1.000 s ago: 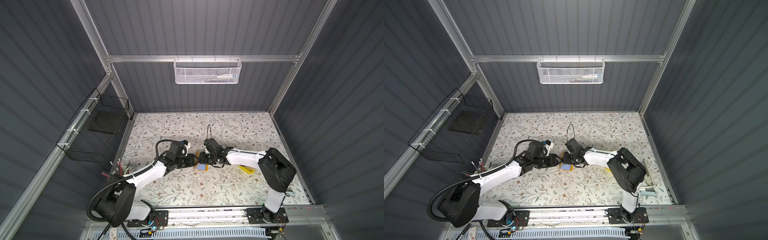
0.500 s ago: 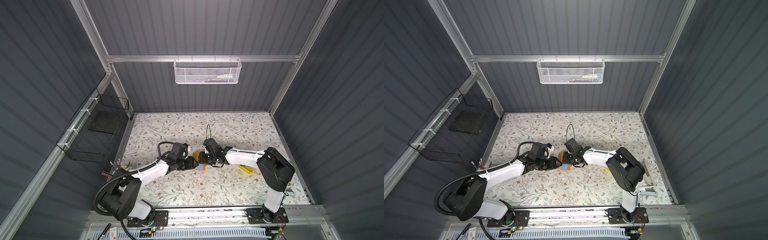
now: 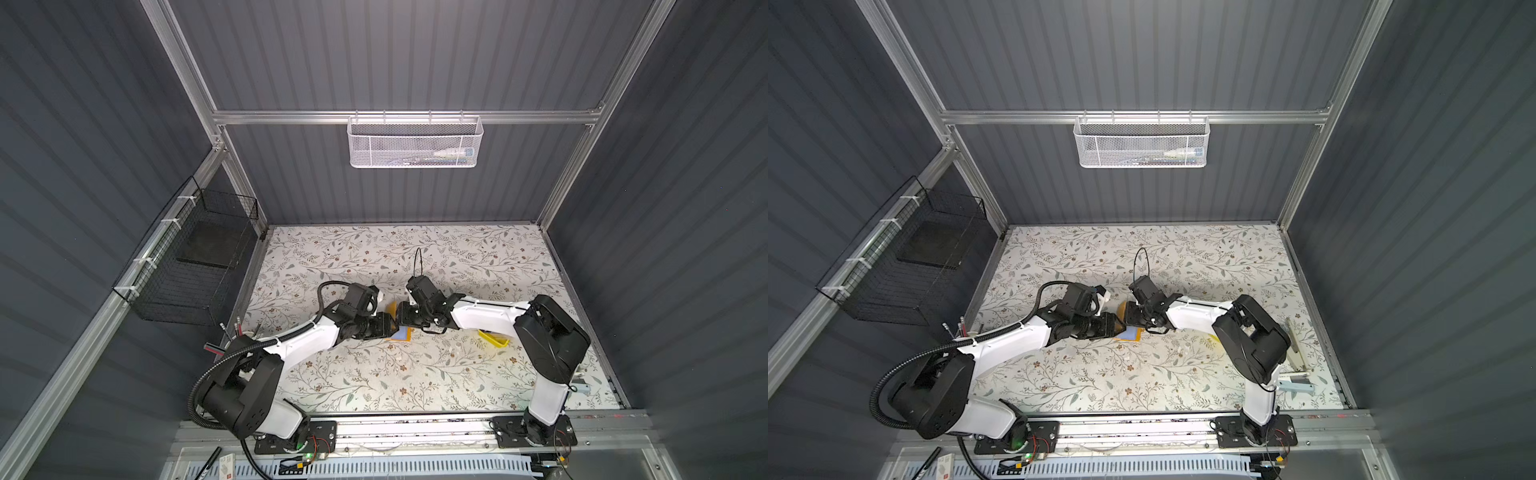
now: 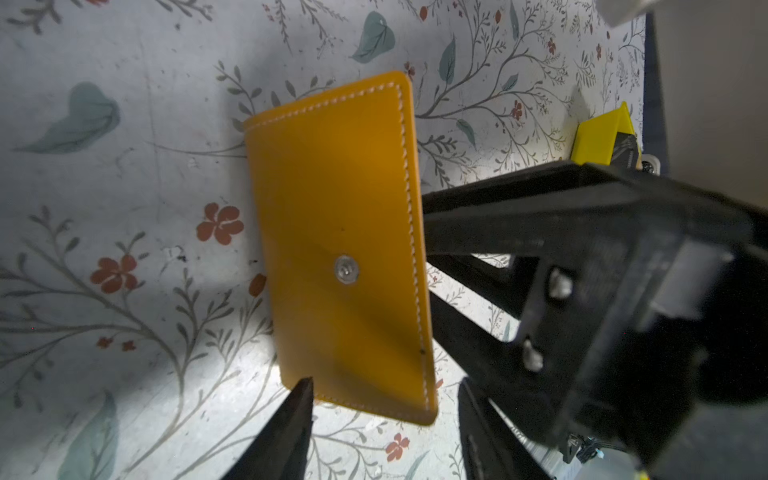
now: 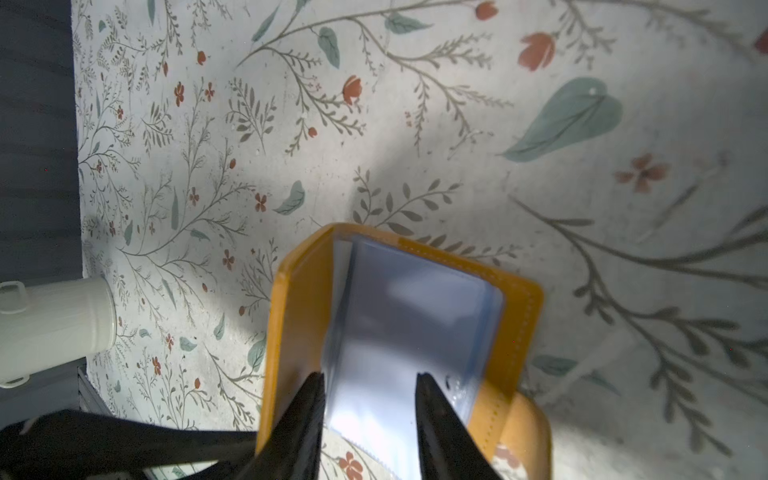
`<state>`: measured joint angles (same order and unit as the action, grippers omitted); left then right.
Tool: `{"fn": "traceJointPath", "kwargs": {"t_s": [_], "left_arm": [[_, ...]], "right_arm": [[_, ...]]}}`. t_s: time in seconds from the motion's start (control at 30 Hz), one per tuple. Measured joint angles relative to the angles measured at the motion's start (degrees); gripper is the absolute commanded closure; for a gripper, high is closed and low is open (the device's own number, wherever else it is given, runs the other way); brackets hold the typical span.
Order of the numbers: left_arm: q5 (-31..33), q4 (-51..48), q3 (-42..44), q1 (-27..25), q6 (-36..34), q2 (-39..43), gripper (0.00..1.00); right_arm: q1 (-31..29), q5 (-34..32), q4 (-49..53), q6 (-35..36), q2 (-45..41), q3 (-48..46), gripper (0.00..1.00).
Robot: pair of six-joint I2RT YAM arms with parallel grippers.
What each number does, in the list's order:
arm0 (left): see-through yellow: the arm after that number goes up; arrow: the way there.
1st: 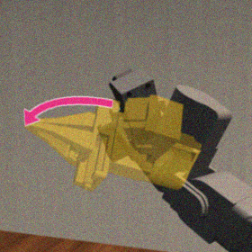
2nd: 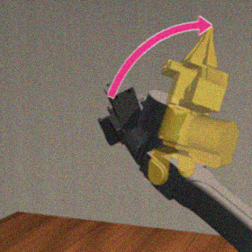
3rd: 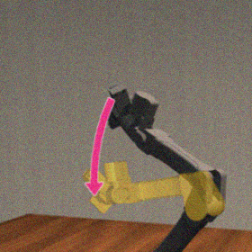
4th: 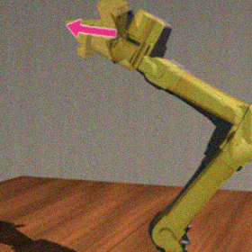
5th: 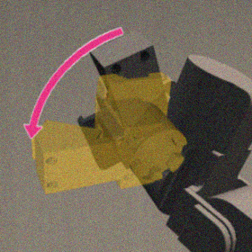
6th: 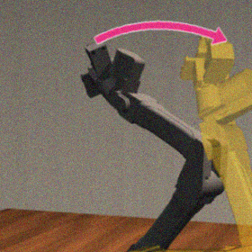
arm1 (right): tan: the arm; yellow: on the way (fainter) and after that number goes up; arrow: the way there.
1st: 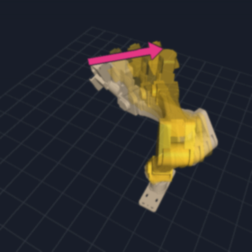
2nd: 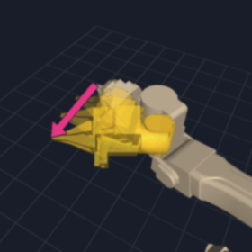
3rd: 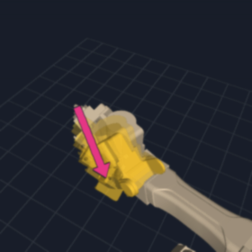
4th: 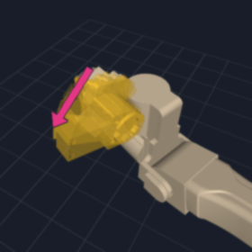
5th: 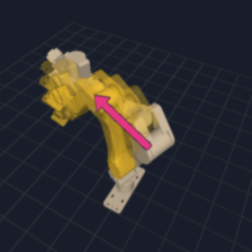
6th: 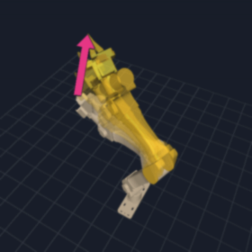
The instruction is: Put the credit cards into the card holder
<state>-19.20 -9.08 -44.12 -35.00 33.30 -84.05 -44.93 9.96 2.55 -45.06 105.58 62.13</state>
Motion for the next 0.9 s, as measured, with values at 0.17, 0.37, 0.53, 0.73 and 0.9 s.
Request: {"fn": "traceJointPath", "kwargs": {"t_s": [0.17,0.37,0.53,0.73,0.9], "left_arm": [[2.1,-1.66,-1.6,-0.59,-1.11,-0.7,0.45],[3.91,-3.26,-3.43,-1.09,-1.86,-2.19,0.45],[5.25,-4.28,-4.31,-1.73,-2.34,-2.73,0.49],[6.36,-4.79,-4.72,-1.73,-2.47,-2.71,0.62],[6.91,-4.59,-4.83,-1.73,-1.18,-2.71,0.74]], "right_arm": [[0.02,0.61,-1.16,0.07,-0.09,0.0,0.72],[0.13,1.53,-2.36,0.09,-0.42,0.0,0.77],[0.13,2.43,-2.95,0.13,-0.98,0.0,0.8],[0.09,3.56,-3.48,0.26,-1.18,0.0,0.81],[0.02,3.28,-2.73,0.26,-1.18,0.0,0.81]]}}
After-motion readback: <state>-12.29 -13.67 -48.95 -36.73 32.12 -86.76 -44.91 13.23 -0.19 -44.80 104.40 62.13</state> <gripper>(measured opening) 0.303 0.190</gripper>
